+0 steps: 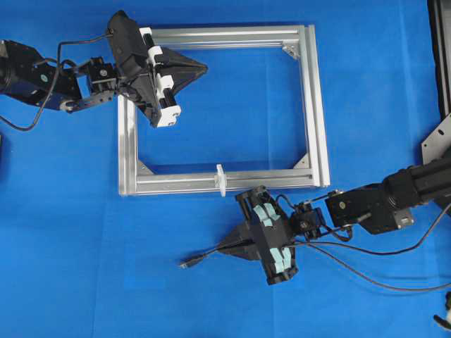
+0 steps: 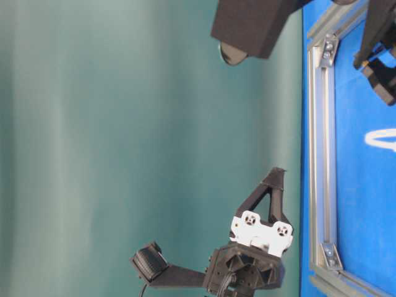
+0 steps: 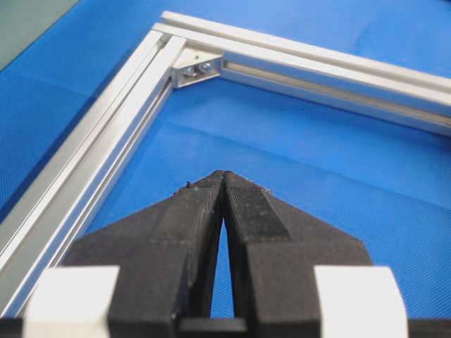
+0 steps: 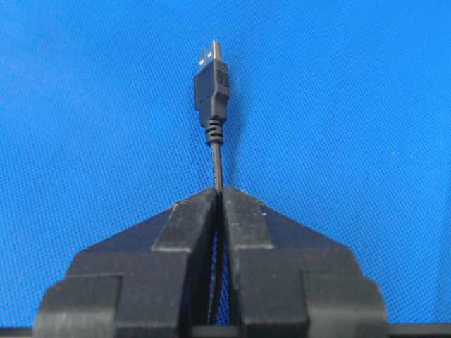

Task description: Insert the wire through the string loop located in the center.

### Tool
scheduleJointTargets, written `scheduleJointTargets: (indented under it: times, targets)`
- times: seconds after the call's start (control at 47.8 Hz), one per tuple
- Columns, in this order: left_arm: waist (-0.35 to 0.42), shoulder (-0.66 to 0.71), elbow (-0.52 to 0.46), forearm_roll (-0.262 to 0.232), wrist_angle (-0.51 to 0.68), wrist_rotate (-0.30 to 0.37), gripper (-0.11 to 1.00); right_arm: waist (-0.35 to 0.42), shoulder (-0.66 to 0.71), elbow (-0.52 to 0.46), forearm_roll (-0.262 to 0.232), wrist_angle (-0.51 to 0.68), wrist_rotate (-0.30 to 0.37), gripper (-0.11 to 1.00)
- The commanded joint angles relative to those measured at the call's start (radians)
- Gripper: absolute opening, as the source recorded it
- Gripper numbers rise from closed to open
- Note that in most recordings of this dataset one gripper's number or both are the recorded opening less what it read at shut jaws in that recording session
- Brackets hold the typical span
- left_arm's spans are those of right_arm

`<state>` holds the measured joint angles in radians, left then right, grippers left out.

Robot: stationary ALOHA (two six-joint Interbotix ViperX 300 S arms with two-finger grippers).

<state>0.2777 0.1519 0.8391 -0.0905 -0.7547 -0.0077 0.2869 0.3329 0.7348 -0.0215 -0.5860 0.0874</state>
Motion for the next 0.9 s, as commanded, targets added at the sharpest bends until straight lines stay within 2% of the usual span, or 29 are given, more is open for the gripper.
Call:
scheduleJointTargets:
  times: [0.0,0.356,0.879]
  targets:
    - [-0.003,-0.034,-0.006,0.005,-0.005,0.002,0.0,0.003,-0.061,-0.011,0.002,0.011,0.003,-0.02]
    - [-0.005,-0.034,-0.006,0.005,-0.005,0.002,0.0,0.014,-0.233,0.0,-0.005,0.183,-0.002,-0.02]
    - [-0.015,-0.034,-0.006,0.005,-0.005,0.0,0.0,0.014,-0.236,0.0,-0.003,0.184,-0.002,-0.02]
